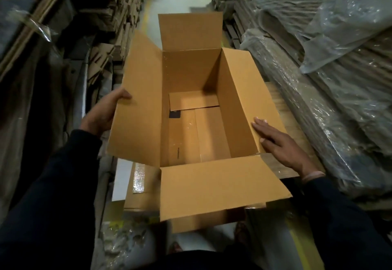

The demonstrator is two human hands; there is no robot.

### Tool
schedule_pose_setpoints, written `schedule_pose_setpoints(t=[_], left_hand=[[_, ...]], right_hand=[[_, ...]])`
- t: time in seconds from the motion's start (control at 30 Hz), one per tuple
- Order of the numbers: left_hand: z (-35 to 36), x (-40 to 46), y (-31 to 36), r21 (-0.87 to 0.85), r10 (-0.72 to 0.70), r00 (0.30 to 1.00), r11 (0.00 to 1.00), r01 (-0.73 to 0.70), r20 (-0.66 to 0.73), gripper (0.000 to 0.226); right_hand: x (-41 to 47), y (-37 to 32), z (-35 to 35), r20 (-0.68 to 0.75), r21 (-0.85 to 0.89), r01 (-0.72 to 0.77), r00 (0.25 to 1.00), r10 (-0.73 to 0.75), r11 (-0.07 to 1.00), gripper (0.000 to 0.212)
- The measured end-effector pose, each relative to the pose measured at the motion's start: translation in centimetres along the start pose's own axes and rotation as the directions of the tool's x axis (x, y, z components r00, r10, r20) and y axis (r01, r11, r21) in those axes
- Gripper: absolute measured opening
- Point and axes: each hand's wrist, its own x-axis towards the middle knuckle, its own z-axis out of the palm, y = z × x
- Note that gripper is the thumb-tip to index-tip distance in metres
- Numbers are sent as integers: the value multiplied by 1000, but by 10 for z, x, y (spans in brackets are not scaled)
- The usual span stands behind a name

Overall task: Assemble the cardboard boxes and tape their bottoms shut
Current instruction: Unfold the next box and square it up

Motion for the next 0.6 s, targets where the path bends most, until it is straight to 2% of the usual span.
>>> schedule_pose_setpoints(t=[0.07, 0.1, 0.13, 0.17, 0.2, 0.23, 0.27, 0.3, 0.33, 0.4, 0.47, 0.6], left_hand=[[-25, 5, -9, 187, -40, 997, 981, 51, -59, 28], [-37, 11, -15, 332, -56, 993, 939, 87, -100, 44], [-47, 19, -22, 505, -64, 987, 853, 132, -149, 72], [-52, 27, -29, 678, -51, 978, 714, 177, -201, 99], [-51, 34, -35, 824, 14, 973, 534, 187, -230, 115], [-45, 42, -42, 921, 107, 975, 361, 147, -197, 117], [-35, 49, -46, 965, 179, 979, 257, 46, -95, 107], [-21, 55, -49, 965, 215, 976, 244, -94, 41, 92], [-3, 58, -50, 934, 228, 961, 282, -222, 159, 79], [30, 69, -55, 884, 239, 933, 323, -338, 269, 65], [53, 89, -54, 909, 248, 941, 289, -299, 231, 65], [74, 129, -49, 961, 291, 954, 232, -149, 77, 78]], right_hand=[[0, -1, 1, -8, 13, -8, 1000, 8, 1000, 58], [0, 0, 2, -9, 17, -15, 1000, 15, 1000, 58], [0, -1, 3, -8, 19, -21, 1000, 22, 1000, 58], [0, -1, 3, -4, 18, -28, 1000, 28, 999, 57], [0, -2, 3, 3, 15, -31, 1000, 31, 999, 57], [-1, -2, 3, 11, 11, -30, 999, 30, 999, 57], [-1, -3, 3, 17, 4, -26, 1000, 26, 1000, 58], [-1, -3, 2, 23, -3, -25, 999, 25, 1000, 58], [-1, -4, 1, 31, -9, -30, 999, 30, 1000, 58], [-2, -6, -1, 49, -20, -51, 997, 52, 999, 59], [-4, -7, -2, 47, -36, -47, 998, 48, 998, 61], [-15, -12, -1, 53, -58, -54, 997, 57, 997, 64]])
